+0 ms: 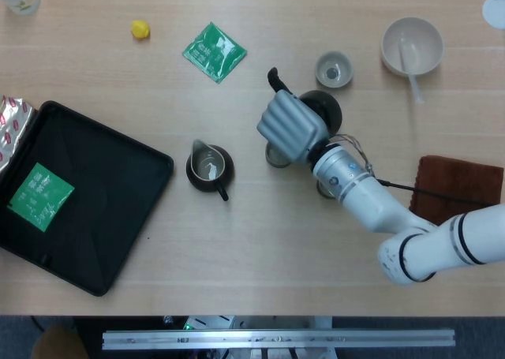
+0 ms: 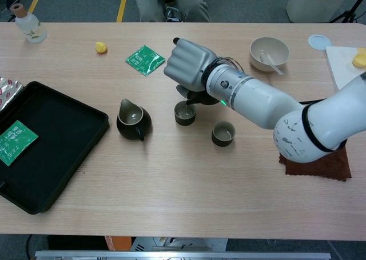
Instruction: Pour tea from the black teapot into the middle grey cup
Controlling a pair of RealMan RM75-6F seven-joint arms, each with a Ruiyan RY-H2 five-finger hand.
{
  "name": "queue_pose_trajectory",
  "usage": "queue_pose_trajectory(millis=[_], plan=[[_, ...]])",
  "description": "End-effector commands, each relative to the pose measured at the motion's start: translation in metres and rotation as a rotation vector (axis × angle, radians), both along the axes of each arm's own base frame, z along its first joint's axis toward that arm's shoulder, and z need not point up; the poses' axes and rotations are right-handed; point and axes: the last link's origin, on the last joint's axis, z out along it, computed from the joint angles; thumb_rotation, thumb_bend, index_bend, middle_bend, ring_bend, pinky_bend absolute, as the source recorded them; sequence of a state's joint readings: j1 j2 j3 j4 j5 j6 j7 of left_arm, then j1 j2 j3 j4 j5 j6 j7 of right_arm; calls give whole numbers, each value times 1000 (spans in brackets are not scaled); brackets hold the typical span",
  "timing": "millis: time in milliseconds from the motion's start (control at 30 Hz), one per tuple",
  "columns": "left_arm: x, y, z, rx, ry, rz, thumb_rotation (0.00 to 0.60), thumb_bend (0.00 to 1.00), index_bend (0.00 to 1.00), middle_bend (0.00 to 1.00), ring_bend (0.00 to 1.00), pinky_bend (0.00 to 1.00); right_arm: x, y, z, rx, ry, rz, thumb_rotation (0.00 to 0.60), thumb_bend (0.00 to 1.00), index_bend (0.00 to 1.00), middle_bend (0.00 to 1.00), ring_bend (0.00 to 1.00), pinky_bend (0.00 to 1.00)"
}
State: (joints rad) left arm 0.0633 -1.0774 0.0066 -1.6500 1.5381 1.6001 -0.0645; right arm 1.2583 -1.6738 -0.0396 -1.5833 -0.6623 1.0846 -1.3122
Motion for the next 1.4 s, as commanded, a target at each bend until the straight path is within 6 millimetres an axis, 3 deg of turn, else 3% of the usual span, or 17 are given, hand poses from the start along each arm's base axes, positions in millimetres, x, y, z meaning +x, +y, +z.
queue_pose_trajectory(millis=[33,467,733,1400], plan=[[1,0,-1,-2,2,-1,600,266,93,165,70,72,-7,0,3,2,-40,-29,318,515,973,896,802,171],[4,2,0,-6,10,-11,600,267,93,165,70,72,-23,-1,19,10,-220,-149,317,505,973,890,796,171],[6,4,-3,-21,11,-16,600,267,93,165,70,72,-49,-7,36,15,-310,-262,317,503,948,867,769,171],[7,6,-8,-41,10,-15,600,266,93,165,70,72,-97,-16,35,9,-337,-377,318,503,931,846,737,171]])
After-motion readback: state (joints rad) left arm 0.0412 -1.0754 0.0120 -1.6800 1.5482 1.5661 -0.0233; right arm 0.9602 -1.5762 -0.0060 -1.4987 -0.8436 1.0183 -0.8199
